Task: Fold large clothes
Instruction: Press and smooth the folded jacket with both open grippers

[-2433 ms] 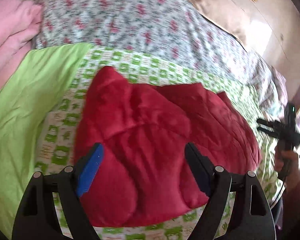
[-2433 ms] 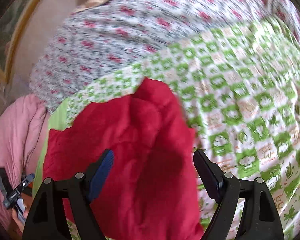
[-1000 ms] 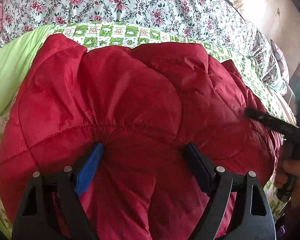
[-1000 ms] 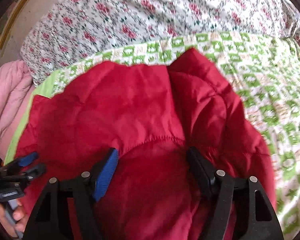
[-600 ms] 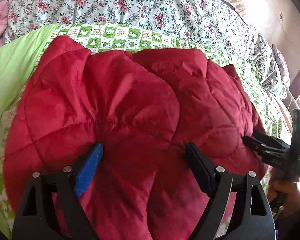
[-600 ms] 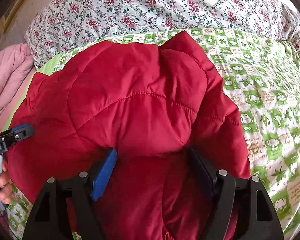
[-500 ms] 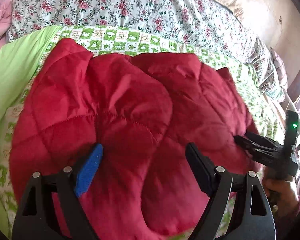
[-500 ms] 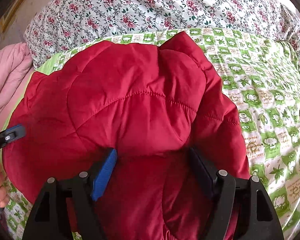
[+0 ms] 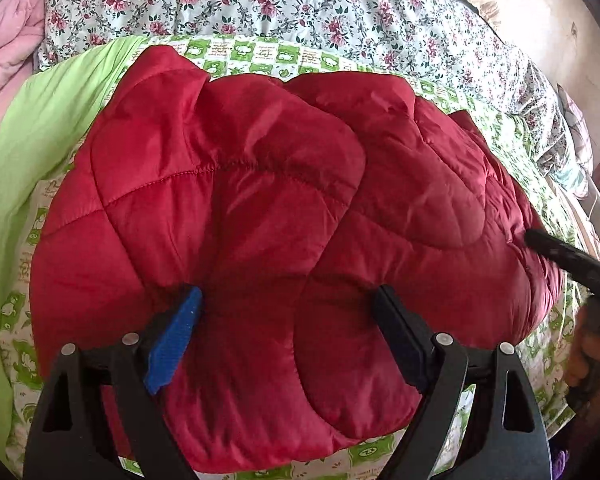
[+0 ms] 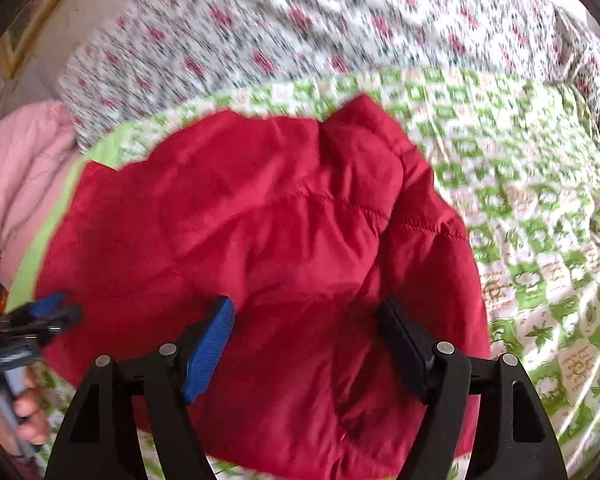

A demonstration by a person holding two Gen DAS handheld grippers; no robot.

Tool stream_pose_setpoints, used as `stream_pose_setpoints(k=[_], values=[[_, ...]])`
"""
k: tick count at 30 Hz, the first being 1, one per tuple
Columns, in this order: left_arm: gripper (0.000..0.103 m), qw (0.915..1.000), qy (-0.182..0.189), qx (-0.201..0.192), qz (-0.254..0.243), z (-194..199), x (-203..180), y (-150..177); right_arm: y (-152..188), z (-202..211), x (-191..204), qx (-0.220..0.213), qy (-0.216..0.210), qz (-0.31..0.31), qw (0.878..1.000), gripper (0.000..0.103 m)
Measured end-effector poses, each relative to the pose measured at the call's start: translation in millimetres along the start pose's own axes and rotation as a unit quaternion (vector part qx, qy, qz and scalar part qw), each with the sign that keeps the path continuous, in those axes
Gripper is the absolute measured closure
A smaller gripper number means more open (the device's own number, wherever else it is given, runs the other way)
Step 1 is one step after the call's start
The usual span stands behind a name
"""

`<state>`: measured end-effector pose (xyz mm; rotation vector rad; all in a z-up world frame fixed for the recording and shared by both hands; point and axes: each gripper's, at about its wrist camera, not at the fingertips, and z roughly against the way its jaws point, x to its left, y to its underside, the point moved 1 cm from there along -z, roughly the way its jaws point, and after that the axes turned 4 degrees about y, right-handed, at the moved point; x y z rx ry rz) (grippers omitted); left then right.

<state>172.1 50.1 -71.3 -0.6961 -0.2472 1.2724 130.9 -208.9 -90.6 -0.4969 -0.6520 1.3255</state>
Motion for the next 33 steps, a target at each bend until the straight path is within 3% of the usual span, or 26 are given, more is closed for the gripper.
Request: stream_pose_setpoints(k=[4,7,11,24,33], values=[[0.015,1.0,-0.001,-0.001,0.0,0.1,0.4,0.3,5.8,15.6,15.7,-0.014,-0.014,0.034,0.999,0.026],[0.015,1.0,-0.004,-0.001,-0.004,-0.8,-1.1,2.0,18.4,-14.0,15.9,0.033,0.007,0.051,0.998,0.026],[0.015,1.0,-0.007,-0.001,-0.002,-0.9,-0.7,3.9,24.1,-27.0,8.0,0.026,0.001,0.047,0.999,0.023],[0.014,0.9993,-0.025,0.0,0.028,9.7,-1.7,4.4,20.0,-16.3,12.6,0.036,0.021,0.049,0.998,0.022],[0.014,0.9983,-0.054,-0.01,0.022,20.2,-4.5,15.9,22.1,3.1,13.5,0.026,0.009,0.045,0.999,0.022]])
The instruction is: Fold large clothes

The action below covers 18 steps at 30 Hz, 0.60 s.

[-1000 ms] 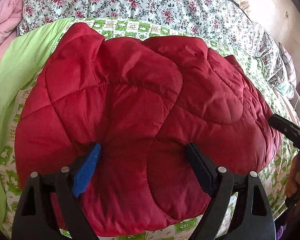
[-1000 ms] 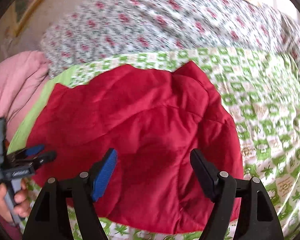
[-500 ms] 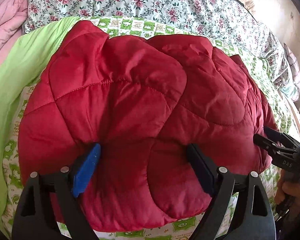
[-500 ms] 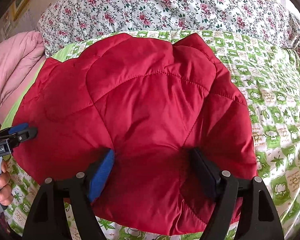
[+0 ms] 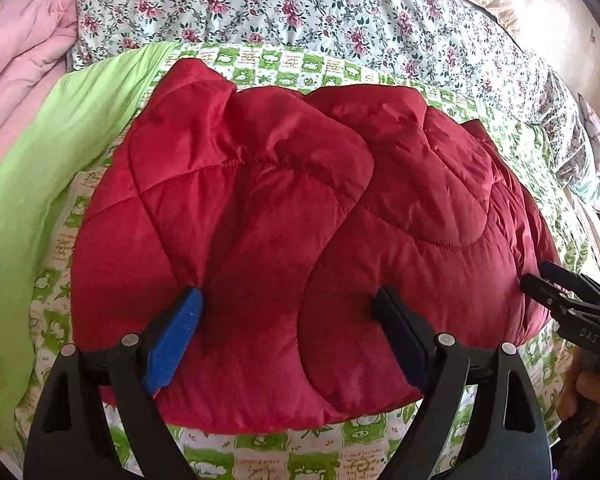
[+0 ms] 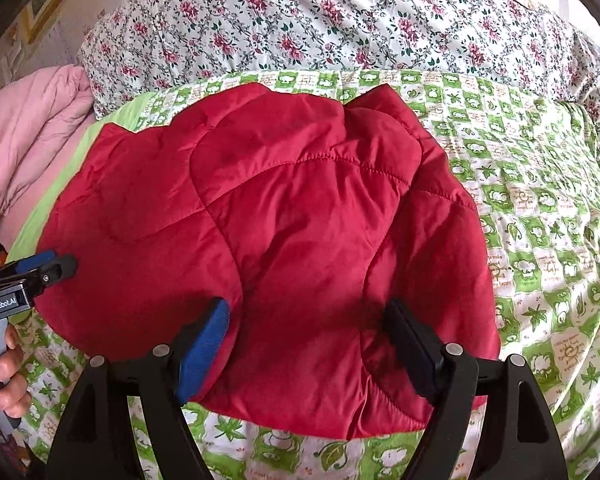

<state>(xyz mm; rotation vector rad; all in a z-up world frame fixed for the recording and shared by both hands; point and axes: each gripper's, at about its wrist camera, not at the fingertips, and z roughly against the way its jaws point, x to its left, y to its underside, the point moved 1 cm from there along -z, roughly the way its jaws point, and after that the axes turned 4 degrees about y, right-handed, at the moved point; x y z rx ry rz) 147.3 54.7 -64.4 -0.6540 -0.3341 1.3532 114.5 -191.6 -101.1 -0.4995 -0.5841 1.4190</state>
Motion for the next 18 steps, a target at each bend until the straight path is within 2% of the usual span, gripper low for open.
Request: stream_pose_setpoints(k=[18], values=[[0.014,0.998,-0.06,-0.009,-0.015,17.6,0.3,10.4,6.2,30.6,9.7,-0.015,-0.029,0.016,0.999,0.022]])
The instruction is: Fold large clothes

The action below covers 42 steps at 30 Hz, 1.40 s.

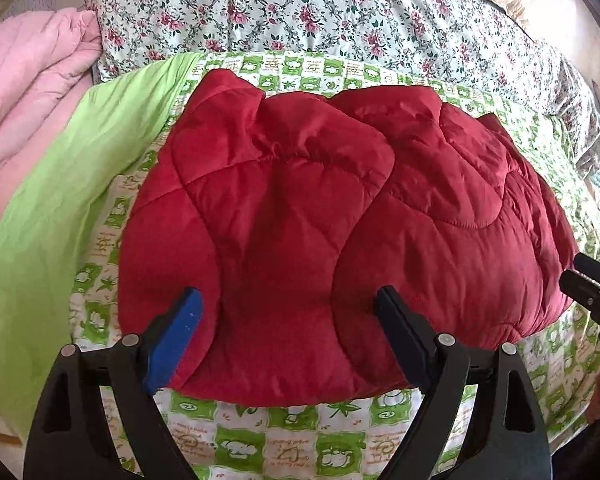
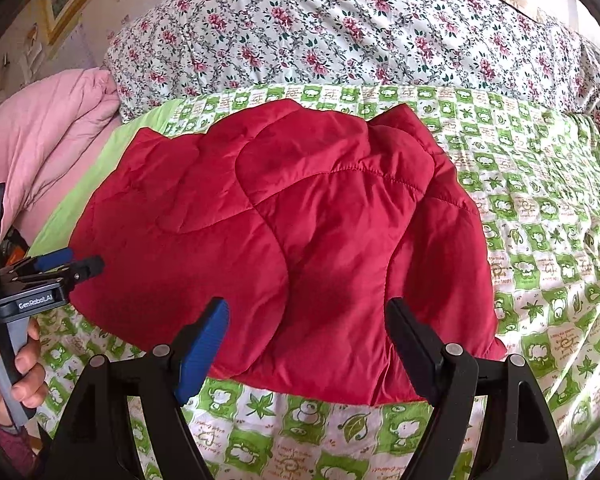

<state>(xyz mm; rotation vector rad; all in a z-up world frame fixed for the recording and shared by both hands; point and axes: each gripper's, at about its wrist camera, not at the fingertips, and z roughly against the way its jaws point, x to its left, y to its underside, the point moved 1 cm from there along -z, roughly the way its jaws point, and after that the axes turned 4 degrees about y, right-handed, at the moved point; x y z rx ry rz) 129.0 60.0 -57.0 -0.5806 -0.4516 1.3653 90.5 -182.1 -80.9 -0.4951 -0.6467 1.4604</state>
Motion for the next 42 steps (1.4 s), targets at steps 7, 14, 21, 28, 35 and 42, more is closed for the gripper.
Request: stream_pose_setpoints(k=[7,14,21,28,35,42], values=[[0.014,0.9998,-0.016,-0.009,-0.011,8.1,-2.5,1.9,4.2,3.6,3.1,0.004,-0.01,0.001,1.0,0.022],[0.014,0.9992,-0.028,-0.023,-0.017,17.8,-4.7,0.1,3.9,12.2,4.8,-0.001,-0.013,0.0,1.0,0.022],[0.014,0.9986,-0.04,-0.03,-0.018,26.2,-4.4,0.1,4.3,20.5,9.2,-0.005,-0.023,0.005,1.0,0.022],[0.013,0.9949,-0.088,-0.046,-0.016,38.5,-1.7,6.6,8.0,27.1,14.6,0.002,-0.038,0.016,0.999,0.021],[0.013,0.994,-0.083,-0.038,-0.059,54.8,-8.8,16.6,12.7,42.0,20.1,0.011,-0.04,0.054,0.998,0.016],[0.008,0.992,-0.086,-0.044,-0.082,71.6,-17.4,9.7,10.9,60.7,24.6,0.007,-0.052,0.088,0.995,0.008]])
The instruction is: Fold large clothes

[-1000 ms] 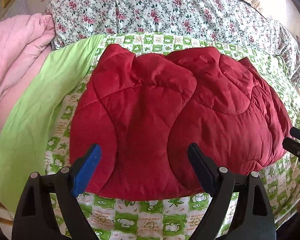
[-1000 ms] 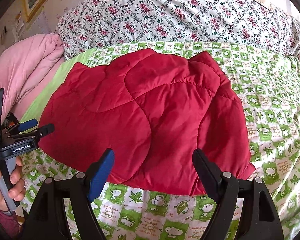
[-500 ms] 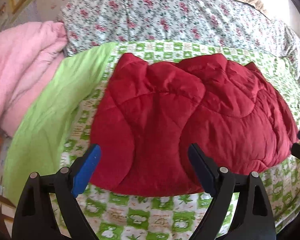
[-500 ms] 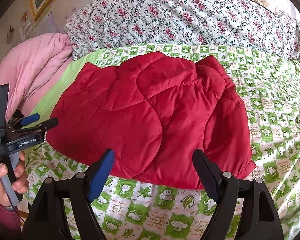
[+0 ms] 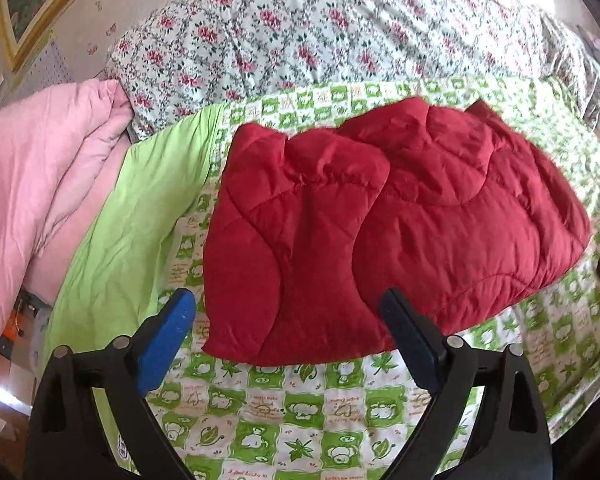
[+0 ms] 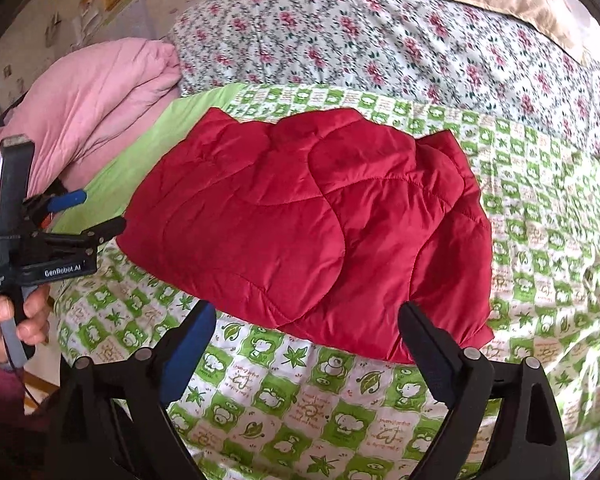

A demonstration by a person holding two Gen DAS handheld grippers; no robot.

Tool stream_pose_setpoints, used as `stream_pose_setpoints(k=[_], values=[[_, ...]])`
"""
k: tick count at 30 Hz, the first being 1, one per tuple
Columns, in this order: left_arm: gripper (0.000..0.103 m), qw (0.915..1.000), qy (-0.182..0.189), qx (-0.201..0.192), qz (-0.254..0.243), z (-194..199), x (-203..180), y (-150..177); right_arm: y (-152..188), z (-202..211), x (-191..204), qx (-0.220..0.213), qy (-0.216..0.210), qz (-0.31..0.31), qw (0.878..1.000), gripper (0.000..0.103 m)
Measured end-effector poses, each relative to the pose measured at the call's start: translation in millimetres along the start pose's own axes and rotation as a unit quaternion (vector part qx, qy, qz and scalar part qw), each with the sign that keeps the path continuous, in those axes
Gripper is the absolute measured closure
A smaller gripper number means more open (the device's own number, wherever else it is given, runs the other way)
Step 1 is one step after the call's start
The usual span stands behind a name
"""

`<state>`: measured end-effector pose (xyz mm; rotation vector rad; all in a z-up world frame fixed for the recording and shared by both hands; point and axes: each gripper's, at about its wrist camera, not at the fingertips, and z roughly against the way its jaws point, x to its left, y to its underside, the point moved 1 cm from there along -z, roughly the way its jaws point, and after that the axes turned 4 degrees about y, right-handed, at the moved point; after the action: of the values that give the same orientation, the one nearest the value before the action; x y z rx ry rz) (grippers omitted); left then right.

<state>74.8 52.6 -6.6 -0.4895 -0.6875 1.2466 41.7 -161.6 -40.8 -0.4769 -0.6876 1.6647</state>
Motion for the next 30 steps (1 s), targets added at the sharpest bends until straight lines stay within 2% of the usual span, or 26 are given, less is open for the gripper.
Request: stream_pose_setpoints(k=[4,11,30], values=[[0.001,0.9999,0.004,-0.012,0.001,8.2,1.1,-8.0,-3.5,4.4,0.9,-0.002,-0.011,0.0,1.0,0.005],[0.001,0.9997,0.005,-0.024,-0.008,13.1,1.5,-16.7,-11.0,-0.1,5.1,0.003,-0.018,0.008,1.0,0.001],[0.001,0.9995,0.007,-0.009,-0.031,-6.9,-2.1,-27.9,-30.9,-24.0,-1.0,0.034,-0.005,0.047,0.998,0.001]])
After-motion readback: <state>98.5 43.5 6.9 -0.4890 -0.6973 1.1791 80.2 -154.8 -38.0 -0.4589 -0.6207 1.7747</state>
